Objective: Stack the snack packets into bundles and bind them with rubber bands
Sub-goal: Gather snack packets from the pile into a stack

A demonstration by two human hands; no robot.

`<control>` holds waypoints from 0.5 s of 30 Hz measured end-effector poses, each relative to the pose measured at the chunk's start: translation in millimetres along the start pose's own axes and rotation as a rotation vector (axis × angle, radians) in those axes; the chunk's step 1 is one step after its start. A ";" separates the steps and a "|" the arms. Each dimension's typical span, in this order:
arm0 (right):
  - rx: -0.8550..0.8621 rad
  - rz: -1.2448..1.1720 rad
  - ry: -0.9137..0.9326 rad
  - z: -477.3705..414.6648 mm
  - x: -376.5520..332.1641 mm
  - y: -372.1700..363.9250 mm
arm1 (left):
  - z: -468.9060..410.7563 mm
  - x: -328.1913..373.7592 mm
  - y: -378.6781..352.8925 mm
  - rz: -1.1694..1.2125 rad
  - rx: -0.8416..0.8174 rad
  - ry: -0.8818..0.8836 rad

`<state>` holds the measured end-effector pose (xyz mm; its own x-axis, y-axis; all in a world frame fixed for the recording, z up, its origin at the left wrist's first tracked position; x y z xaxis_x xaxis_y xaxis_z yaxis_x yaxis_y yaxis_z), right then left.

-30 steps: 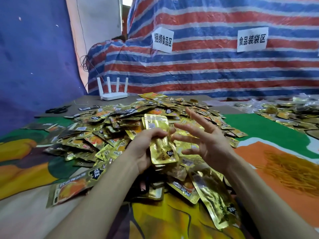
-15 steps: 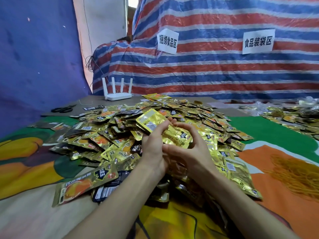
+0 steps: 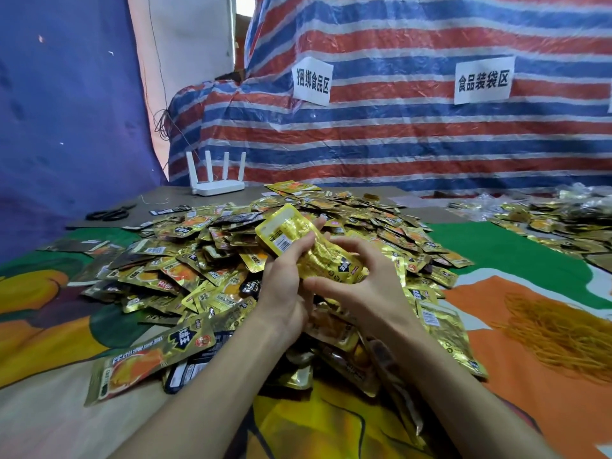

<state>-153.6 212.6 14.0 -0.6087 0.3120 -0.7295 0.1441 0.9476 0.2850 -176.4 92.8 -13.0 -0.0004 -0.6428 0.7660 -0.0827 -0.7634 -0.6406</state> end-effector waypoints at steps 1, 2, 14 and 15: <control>-0.024 0.082 0.021 -0.7 -2.4 2.4 | 1.0 -2.8 -0.6 -0.014 -0.002 0.009; -0.069 0.146 0.046 -0.7 -6.1 2.2 | 1.2 -5.2 -0.6 -0.035 0.006 0.012; -0.201 0.552 -0.020 -21.4 5.8 53.6 | 1.6 -24.1 -11.0 -0.321 -0.090 0.022; -0.172 0.604 -0.071 -30.0 13.4 72.0 | 2.6 -21.6 -12.9 -0.393 -0.099 -0.024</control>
<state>-174.8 283.0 43.4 -0.4051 0.7980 -0.4463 0.3148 0.5800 0.7513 -172.7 116.4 -21.5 0.0732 -0.3052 0.9495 -0.1672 -0.9423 -0.2900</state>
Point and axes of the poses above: each hand's wrist, its own z-axis away from the middle knuckle, its own y-axis out of the back of the hand, x = y × z, the point moved 8 cm from there along -z, towards the middle knuckle, and after that the axes turned 3 degrees about y, right-handed, at the moved point
